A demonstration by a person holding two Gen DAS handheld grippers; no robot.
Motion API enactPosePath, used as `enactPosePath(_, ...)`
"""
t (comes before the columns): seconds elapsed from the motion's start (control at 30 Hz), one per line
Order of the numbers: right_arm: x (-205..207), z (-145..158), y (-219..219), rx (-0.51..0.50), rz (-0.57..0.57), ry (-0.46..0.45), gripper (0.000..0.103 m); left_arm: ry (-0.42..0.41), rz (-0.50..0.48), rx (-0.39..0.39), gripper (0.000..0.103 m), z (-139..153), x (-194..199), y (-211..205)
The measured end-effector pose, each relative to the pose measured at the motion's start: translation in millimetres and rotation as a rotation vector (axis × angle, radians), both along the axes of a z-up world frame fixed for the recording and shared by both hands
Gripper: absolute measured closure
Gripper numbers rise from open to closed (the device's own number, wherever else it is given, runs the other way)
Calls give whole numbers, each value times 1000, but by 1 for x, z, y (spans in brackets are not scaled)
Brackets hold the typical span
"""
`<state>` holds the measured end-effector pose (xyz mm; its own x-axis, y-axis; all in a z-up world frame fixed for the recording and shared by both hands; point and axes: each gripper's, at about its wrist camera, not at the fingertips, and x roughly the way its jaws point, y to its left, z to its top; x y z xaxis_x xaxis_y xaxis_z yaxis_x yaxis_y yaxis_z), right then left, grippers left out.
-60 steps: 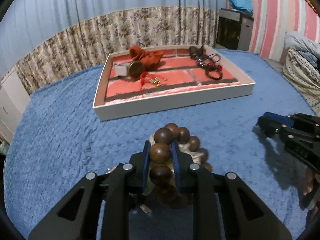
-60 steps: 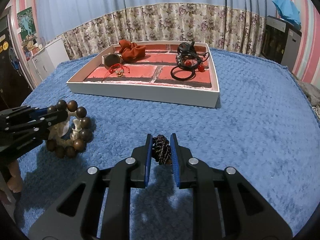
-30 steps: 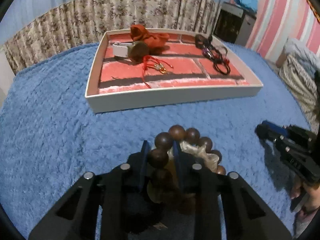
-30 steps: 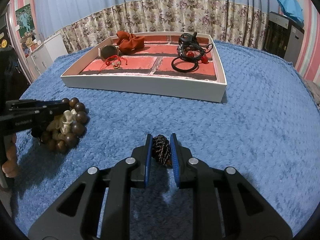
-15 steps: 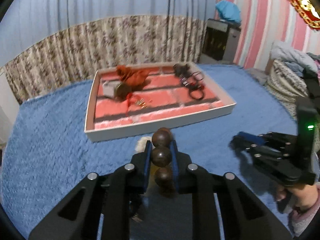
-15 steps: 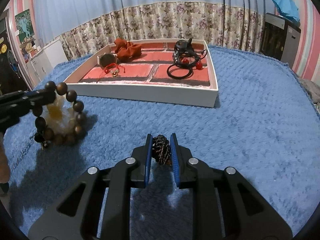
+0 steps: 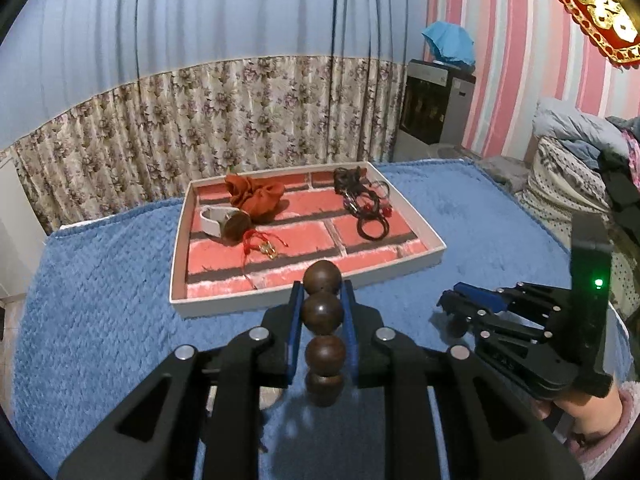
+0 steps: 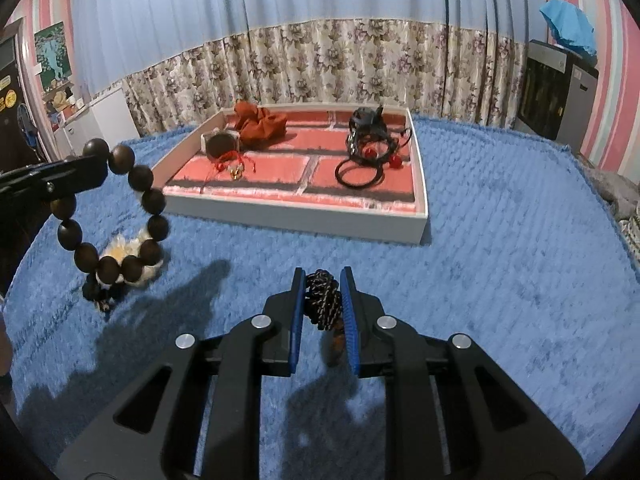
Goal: Organize jewelry
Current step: 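Carry the bead bracelet and pendant with both grippers over the tray, then lower and open both grippers to release the bead bracelet and pendant into the tray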
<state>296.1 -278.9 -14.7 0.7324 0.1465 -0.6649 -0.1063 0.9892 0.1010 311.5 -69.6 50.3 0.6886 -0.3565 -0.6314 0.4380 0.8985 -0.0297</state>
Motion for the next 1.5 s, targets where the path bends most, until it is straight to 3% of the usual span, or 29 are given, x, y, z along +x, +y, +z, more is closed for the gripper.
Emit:
enactPosePath(0.27, 36, 38, -3, -15, -31, -49, 85, -1, 72, -23, 84, 12, 43, -4)
enactPosePath(0.47, 80, 49, -5, -28, -69, -59, 85, 7, 128, -6, 84, 13, 75, -18)
enactPosePath(0.83, 140, 31, -16, -16, -96, -6, 85, 69, 177, 20, 84, -12, 123, -39)
enactPosePath(1.1, 161, 13, -15, -10, -98, 34, 85, 107, 200, 30, 84, -39, 148, -44)
enactPosePath(1.4, 177, -5, -14, -29, -124, 56, 85, 110, 201, 32, 84, -42, 161, -51)
enactPosePath(1.5, 180, -6, -15, -39, -127, 56, 85, 107, 208, 65, 84, -46, 163, -53)
